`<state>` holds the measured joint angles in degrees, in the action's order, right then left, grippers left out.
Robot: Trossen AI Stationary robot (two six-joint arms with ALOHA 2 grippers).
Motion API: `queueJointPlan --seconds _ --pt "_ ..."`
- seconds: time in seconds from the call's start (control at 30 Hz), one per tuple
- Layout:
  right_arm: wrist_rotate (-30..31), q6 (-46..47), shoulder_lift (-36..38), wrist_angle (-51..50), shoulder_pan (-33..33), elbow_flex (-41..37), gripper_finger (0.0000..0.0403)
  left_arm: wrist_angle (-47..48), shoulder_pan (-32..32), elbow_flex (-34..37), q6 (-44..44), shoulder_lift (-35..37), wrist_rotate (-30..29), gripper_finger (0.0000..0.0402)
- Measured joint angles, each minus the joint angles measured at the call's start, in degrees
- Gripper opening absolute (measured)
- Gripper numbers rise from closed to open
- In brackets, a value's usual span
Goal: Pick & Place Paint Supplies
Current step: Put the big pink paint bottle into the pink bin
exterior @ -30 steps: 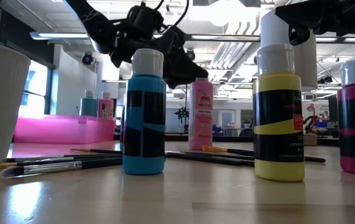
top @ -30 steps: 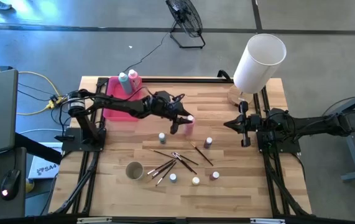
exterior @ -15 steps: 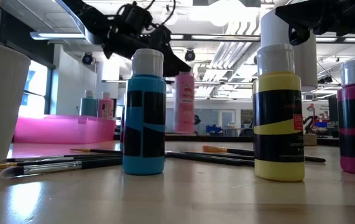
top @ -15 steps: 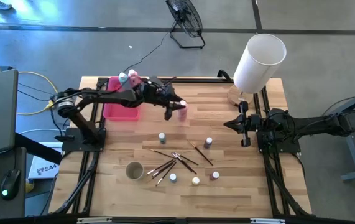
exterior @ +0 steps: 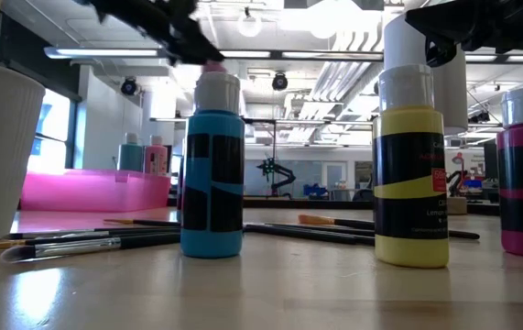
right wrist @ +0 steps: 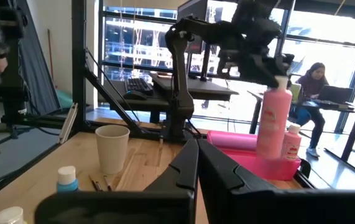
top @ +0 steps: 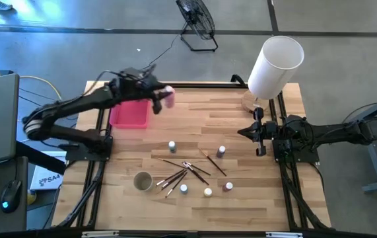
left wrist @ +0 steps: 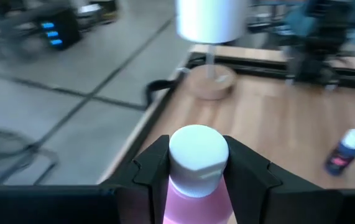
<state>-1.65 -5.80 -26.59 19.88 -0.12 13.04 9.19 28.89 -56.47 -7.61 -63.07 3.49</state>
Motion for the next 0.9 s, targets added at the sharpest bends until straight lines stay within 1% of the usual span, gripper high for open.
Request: queueJointPlan --seconds 0.17,0.3,0.43,0.63,0.7,0.8,0.9 --pt "0.0 0.1 0.0 0.0 0.0 0.0 0.0003 10.3 0.7 0.1 3.8 7.5 -10.6 0.0122" --pt "0.0 0.1 0.0 0.0 0.0 0.0 0.0003 13.4 0.7 3.0 8.6 12.3 -18.5 0.0122" --pt "0.0 0.2 0.0 0.0 0.0 0.0 0.0003 14.1 0.7 9.0 14.1 17.7 -25.7 0.0122" --pt "0.0 0.2 0.0 0.0 0.0 0.0 0.0003 13.7 0.7 18.8 23.0 26.6 -38.8 0.0122" --pt "0.0 0.2 0.0 0.0 0.0 0.0 0.0003 13.5 0.7 21.2 25.2 29.2 -42.2 0.0122" --pt "0.0 0.1 0.0 0.0 0.0 0.0 0.0003 13.4 0.7 23.8 27.5 31.4 -46.1 0.0122" --pt "0.0 0.0 0.0 0.0 0.0 0.0 0.0003 13.2 0.7 25.6 28.9 31.8 -50.3 0.0122"
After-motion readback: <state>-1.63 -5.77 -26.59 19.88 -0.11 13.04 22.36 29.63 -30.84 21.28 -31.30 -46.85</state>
